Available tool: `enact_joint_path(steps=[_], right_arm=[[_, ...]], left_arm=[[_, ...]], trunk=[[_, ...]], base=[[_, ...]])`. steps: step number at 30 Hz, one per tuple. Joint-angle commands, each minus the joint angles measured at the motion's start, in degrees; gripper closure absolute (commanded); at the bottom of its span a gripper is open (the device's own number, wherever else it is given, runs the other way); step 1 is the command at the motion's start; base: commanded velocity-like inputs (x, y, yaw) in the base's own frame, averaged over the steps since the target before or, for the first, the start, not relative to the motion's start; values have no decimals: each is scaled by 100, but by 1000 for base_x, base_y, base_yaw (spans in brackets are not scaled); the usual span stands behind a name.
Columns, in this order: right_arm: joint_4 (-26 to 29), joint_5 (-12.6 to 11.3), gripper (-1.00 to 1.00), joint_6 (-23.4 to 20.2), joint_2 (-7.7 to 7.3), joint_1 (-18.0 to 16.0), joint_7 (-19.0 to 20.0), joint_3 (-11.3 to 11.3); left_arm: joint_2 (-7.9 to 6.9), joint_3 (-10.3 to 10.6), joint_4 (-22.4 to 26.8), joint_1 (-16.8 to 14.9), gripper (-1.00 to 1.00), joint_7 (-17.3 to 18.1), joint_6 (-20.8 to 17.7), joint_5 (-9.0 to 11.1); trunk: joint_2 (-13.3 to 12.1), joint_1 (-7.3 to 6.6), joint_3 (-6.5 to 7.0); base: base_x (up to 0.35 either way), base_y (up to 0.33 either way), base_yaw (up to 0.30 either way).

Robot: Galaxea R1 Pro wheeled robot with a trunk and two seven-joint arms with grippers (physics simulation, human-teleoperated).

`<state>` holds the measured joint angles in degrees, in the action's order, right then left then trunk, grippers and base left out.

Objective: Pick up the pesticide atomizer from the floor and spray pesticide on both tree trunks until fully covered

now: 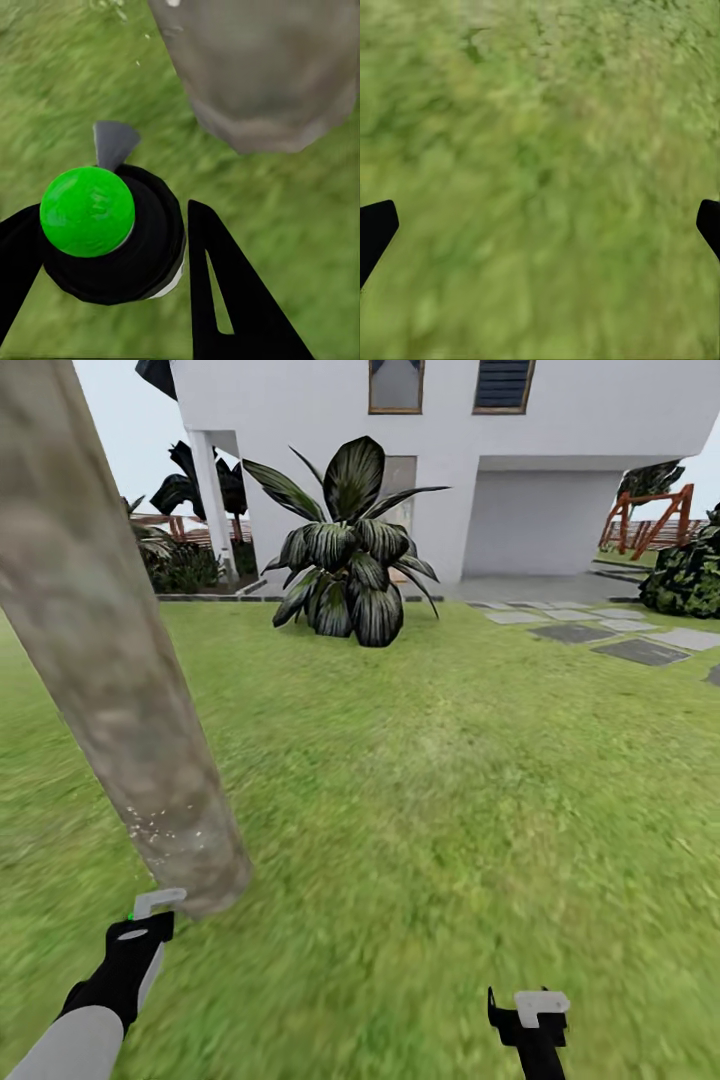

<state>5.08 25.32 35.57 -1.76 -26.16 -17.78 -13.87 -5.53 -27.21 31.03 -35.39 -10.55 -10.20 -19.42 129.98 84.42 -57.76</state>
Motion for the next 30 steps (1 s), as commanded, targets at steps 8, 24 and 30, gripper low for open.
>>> enact_joint_path(steps=[8,24,30], right_arm=[[-7,61,-100,12,0,-3,-32,-28],[-7,61,-100,12,0,-3,-32,-28],[-7,61,-100,12,0,-3,-32,-28]], left_arm=[[57,9,47,-3,100,-9,-17,-43],[79,-15,70,-5,100,-316,-40,-21],[82,-29,70,-7,100,-308,-52,-12]], trunk=[[2,1,-5],[2,1,-5],[2,1,-5]], base=[[20,-259,69],[66,-272,81],[150,-262,275]])
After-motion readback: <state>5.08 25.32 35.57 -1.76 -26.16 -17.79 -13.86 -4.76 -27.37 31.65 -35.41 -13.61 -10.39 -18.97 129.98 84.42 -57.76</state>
